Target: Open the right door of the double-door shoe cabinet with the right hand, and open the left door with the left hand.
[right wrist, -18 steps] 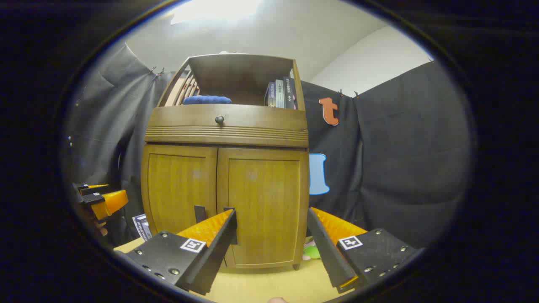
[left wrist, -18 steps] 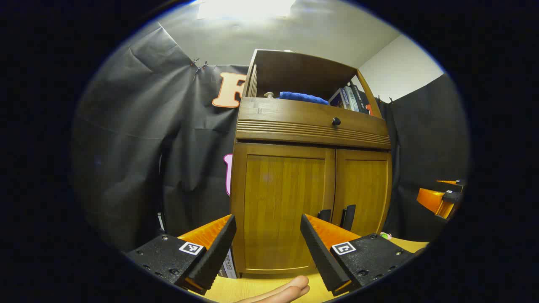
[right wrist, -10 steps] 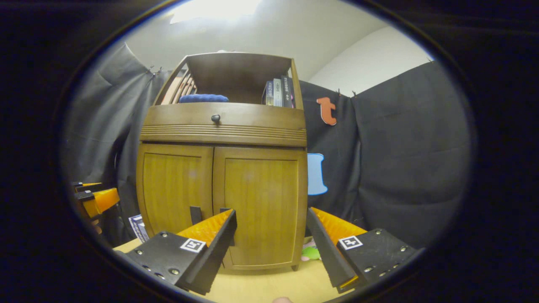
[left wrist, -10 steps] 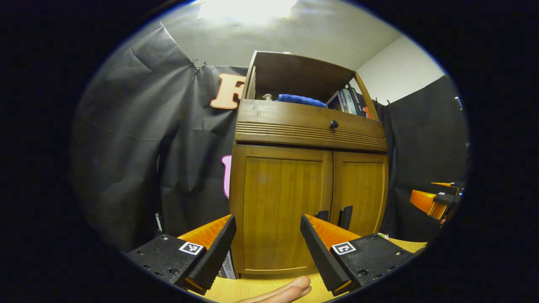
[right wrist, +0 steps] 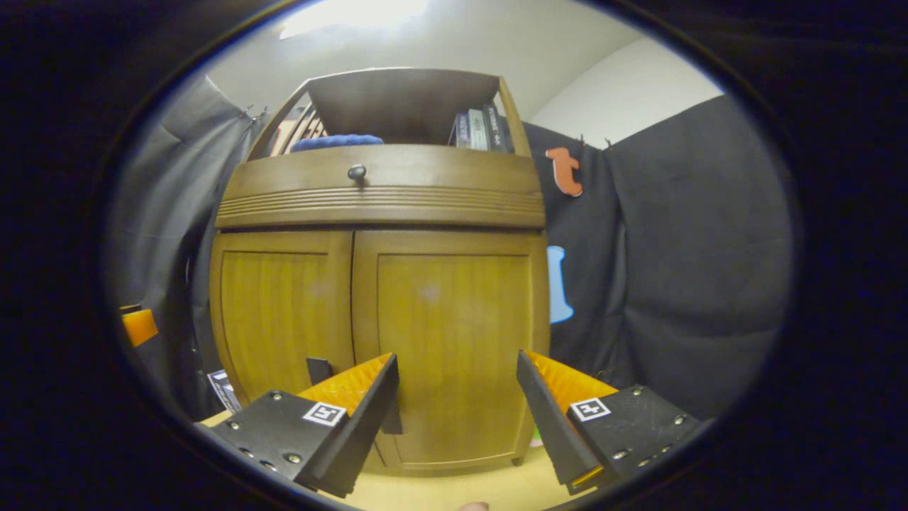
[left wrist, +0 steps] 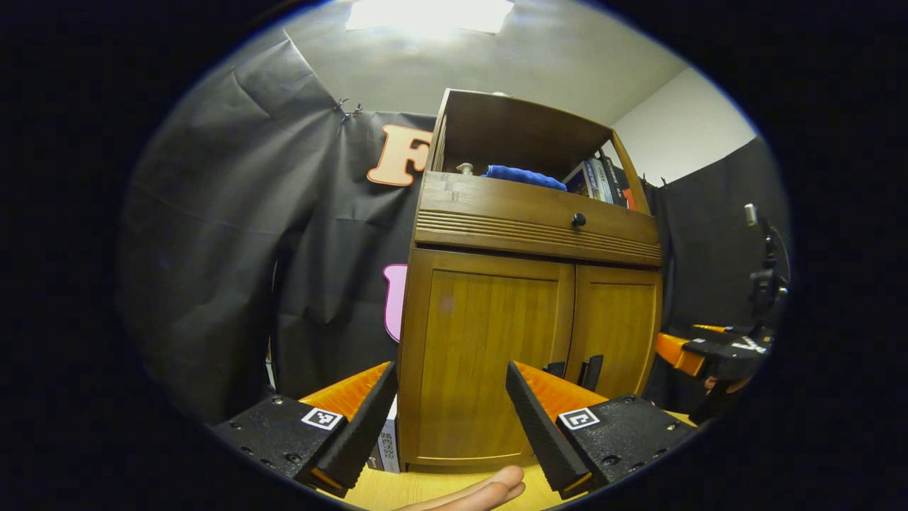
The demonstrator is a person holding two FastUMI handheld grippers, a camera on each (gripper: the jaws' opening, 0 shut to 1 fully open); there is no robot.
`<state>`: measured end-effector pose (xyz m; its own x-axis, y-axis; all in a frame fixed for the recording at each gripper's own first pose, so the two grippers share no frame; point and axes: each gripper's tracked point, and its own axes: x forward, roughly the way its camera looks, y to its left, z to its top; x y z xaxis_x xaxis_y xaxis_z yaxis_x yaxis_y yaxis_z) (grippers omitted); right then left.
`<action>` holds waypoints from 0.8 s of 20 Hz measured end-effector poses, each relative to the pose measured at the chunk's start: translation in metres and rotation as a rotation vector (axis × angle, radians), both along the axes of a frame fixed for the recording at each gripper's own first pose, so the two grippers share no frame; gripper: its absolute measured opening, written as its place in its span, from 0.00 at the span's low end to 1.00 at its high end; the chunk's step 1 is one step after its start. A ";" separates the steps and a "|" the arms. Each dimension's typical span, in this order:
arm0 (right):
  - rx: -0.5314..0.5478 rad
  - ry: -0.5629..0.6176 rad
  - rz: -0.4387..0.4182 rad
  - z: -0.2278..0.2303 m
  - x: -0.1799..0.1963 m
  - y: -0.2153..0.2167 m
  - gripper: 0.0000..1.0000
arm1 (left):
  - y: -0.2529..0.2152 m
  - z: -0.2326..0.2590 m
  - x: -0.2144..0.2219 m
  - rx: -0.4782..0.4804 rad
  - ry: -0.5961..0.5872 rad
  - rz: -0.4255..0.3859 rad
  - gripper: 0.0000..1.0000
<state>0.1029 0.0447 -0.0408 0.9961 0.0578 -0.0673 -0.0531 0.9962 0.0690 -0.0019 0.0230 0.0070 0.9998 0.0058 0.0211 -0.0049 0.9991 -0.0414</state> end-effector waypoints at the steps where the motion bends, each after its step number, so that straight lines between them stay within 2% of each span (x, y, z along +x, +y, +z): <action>1: 0.006 0.023 0.022 -0.010 0.008 0.011 0.96 | 0.000 0.000 0.001 0.002 0.000 0.000 0.91; 2: 0.006 0.038 0.042 -0.021 0.014 0.022 0.99 | -0.001 -0.001 0.001 0.000 0.002 0.002 0.95; 3: -0.002 0.051 0.057 -0.029 0.021 0.030 0.99 | -0.002 -0.001 0.002 0.003 0.005 -0.001 0.91; 4: -0.020 0.067 0.063 -0.040 0.028 0.036 0.99 | -0.003 -0.003 0.003 0.005 0.008 -0.005 0.95; 5: -0.038 0.076 0.057 -0.046 0.034 0.037 0.99 | -0.004 -0.004 0.004 0.003 0.013 -0.008 0.95; 6: -0.053 0.076 0.048 -0.053 0.041 0.038 0.95 | -0.004 -0.005 0.004 0.001 0.016 -0.010 0.95; 7: -0.060 0.073 0.043 -0.057 0.046 0.039 0.99 | -0.004 -0.005 0.005 0.003 0.017 -0.011 0.95; 10: -0.041 0.092 0.059 -0.070 0.061 0.050 0.99 | -0.004 -0.006 0.005 0.009 0.022 -0.008 0.95; 11: -0.025 0.076 0.088 -0.069 0.065 0.057 0.99 | -0.004 -0.006 0.005 0.010 0.020 -0.006 0.92; 13: -0.030 0.083 0.093 -0.075 0.070 0.062 0.84 | -0.001 -0.004 0.004 0.009 0.015 0.009 0.91; 14: -0.038 0.095 0.101 -0.082 0.075 0.065 0.83 | 0.001 -0.002 0.003 0.011 0.008 0.026 0.95; 15: -0.051 0.113 0.113 -0.088 0.078 0.070 0.84 | 0.004 0.000 0.003 0.012 -0.001 0.042 0.91; 16: -0.052 0.127 0.143 -0.092 0.079 0.077 0.83 | 0.007 0.002 0.003 0.011 -0.008 0.055 0.95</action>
